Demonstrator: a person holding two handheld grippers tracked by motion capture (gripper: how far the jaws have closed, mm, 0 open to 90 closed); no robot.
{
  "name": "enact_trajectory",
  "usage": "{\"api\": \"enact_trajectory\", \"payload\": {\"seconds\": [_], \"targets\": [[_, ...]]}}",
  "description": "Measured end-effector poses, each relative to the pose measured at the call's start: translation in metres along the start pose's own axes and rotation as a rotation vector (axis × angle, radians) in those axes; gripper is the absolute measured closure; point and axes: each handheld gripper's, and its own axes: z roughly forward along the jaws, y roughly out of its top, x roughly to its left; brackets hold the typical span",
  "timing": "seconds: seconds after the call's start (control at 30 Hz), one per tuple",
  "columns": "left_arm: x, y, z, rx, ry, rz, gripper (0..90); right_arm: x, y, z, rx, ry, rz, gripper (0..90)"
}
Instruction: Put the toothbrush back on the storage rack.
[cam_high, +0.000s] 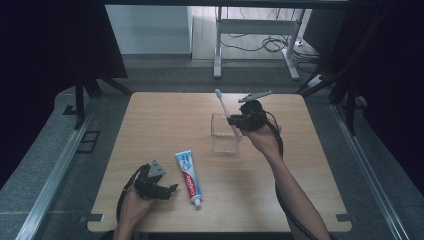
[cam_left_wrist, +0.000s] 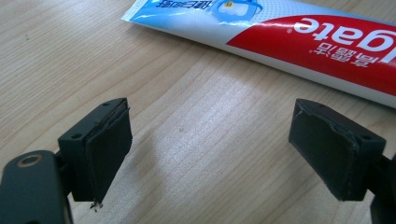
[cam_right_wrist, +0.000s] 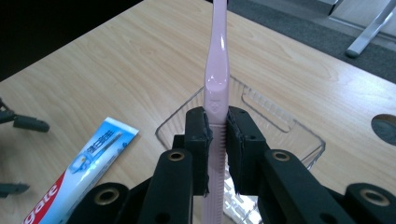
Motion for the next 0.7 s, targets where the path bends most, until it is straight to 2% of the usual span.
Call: {"api": "enact_trajectory", "payload": {"seconds": [0.3,0.4,0.7], "targets": [[0.001,0.000,-0.001,-0.015,-0.014,-0.019,13.3,-0.004,0.004,0.009,-0.046,-0.020,0.025,79.2],[0.002,0.000,-0.001,-0.015,-0.018,-0.012,13.2,-0.005,0.005,0.013,-0.049,-0.029,0.021,79.2],[0.004,0.000,-0.002,-0.038,-0.035,-0.032,13.2,-0.007,0.003,0.031,-0.029,-0.057,0.000,79.2]]}}
